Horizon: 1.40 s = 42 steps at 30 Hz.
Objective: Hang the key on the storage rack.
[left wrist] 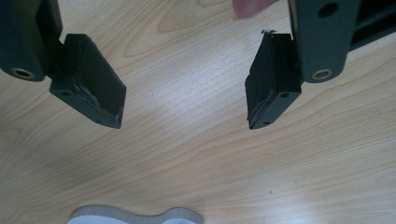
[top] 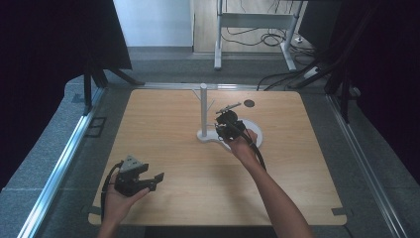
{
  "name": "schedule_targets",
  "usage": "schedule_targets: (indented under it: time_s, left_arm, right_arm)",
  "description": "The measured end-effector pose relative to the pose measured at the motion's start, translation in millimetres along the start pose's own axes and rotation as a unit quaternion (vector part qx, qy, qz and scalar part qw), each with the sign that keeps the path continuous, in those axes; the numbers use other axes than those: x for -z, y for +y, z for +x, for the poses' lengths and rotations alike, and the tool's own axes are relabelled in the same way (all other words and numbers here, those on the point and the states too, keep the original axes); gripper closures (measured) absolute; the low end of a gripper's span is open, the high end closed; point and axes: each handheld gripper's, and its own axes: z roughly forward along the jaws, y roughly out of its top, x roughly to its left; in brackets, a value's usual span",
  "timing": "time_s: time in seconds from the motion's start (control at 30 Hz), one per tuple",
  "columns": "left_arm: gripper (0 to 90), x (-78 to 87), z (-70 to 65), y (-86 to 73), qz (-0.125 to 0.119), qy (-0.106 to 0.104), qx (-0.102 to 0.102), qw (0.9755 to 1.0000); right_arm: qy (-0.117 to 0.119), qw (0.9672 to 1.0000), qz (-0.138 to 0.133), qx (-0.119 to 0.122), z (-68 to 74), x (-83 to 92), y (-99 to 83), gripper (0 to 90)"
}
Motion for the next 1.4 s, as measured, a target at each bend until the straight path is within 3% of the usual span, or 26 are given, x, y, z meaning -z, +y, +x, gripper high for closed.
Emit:
schedule_targets:
  time_s: [1.4]
  left_arm:
    - [29.4,-2.5,2.4,-1.2,0.004,0.001,0.002,1.0000]
  right_arm:
    - [-0.016,0.9998,-0.008,0.009,14.6,11.2,1.8,84.2]
